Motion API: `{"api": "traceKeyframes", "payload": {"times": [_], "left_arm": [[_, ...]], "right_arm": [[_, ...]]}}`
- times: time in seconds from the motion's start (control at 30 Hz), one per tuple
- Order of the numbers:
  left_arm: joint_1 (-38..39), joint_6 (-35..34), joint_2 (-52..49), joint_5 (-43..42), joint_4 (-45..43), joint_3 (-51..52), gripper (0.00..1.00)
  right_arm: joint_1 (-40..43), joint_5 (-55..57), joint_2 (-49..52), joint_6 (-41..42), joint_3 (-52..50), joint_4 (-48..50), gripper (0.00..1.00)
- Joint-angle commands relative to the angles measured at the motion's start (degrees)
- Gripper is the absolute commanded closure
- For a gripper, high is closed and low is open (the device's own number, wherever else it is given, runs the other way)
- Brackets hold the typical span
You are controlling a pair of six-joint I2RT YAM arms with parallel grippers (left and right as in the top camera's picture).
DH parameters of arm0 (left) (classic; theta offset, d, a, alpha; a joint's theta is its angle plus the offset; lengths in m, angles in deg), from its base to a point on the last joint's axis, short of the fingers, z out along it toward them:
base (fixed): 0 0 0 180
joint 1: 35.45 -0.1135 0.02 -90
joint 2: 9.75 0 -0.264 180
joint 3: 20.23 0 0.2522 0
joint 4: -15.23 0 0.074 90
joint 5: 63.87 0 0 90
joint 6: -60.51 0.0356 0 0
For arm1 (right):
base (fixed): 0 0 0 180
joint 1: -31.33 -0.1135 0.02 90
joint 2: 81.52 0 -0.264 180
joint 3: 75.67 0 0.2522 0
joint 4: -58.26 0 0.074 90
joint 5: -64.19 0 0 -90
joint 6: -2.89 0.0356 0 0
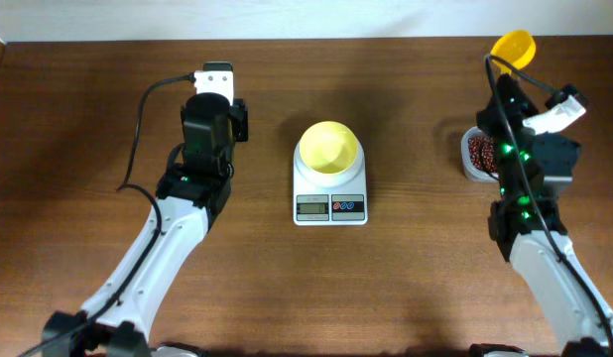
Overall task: Scoop item into bowl and weigh 50g on scale
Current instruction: 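Withdraw the left gripper from the scale to the left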
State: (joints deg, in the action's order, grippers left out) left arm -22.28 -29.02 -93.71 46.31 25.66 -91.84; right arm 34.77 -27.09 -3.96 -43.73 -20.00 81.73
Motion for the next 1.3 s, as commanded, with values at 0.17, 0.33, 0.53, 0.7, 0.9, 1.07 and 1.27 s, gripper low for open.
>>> {"api": "traceKeyframes", "payload": {"times": [0.17,0.33,0.53,0.7,0.9,1.07,1.27], "left_arm": [[-4.7,1.3,-5.2,2.4,-3.1,-0.1,0.95],[-5.1,1.3,-5.2,1.9,-6.7,-0.1,0.93],[-4.9,1.3,-5.1,-7.7,-3.0,-0.1,0.87],[-4.9,1.3,-1.3,-28.1,2.2,-0.1,0.65],[-4.9,4.0,11.8,-31.2,25.1,-3.5,0.18],[-4.9,11.0,20.7,-32.9,50.7,-13.7,0.01],[-4.9,9.4,23.2,-33.6,55.4,-14.7,0.01]], "right_arm": [[0.4,2.0,5.3,0.2,2.6,0.3,0.96],[0.4,0.2,5.4,-1.6,2.6,-1.2,0.96],[0.4,-10.4,5.2,-1.6,2.6,-4.5,0.96],[0.4,-15.0,3.0,-4.2,2.6,-8.0,0.96],[0.4,-17.1,2.3,-4.2,2.6,-8.3,0.96],[0.4,-17.8,2.3,-4.2,2.6,-8.3,0.96],[0.4,-21.1,2.3,-4.1,2.6,-7.9,0.96]]}}
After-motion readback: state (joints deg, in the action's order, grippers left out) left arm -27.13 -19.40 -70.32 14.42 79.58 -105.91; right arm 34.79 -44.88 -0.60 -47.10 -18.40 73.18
